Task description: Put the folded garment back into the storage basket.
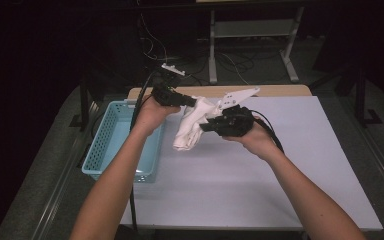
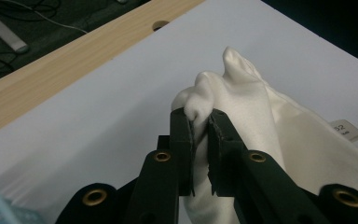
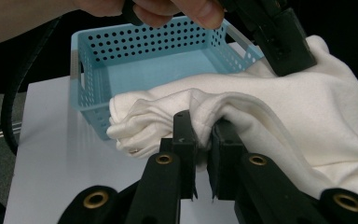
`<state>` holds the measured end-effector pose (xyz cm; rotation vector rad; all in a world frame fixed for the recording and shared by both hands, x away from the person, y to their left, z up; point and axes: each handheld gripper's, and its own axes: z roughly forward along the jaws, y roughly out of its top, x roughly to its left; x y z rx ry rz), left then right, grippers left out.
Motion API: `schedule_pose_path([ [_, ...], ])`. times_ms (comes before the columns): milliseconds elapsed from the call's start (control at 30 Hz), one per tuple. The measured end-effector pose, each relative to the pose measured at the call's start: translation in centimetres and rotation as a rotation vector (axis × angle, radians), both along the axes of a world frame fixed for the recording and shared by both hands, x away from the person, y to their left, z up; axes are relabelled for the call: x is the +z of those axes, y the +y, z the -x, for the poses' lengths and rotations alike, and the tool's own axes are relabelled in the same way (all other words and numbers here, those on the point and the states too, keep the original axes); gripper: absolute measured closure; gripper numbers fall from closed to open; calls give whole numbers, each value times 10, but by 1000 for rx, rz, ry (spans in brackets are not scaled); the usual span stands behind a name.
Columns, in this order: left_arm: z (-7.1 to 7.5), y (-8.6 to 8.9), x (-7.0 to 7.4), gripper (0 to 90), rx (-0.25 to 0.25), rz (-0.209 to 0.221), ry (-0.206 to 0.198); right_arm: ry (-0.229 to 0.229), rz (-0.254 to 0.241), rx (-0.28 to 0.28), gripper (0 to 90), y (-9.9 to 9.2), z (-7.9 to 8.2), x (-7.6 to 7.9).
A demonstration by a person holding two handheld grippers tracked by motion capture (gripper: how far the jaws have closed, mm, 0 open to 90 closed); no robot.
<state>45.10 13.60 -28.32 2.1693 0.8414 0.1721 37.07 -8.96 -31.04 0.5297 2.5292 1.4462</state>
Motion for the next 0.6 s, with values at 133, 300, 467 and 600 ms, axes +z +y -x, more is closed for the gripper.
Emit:
schedule_pose_path([
  [133,1,14,2,806,18,-7,-8,-6,-1,17,813,16,-4,4],
  [300,1,32,4,806,37,-18,-13,-9,1,33,813,35,-8,7],
  [467,1,51,4,806,59,-10,-18,-9,5,47,813,55,-12,8],
  [600,2,68,2,806,77,-5,-17,-6,14,56,813,71,-15,7],
])
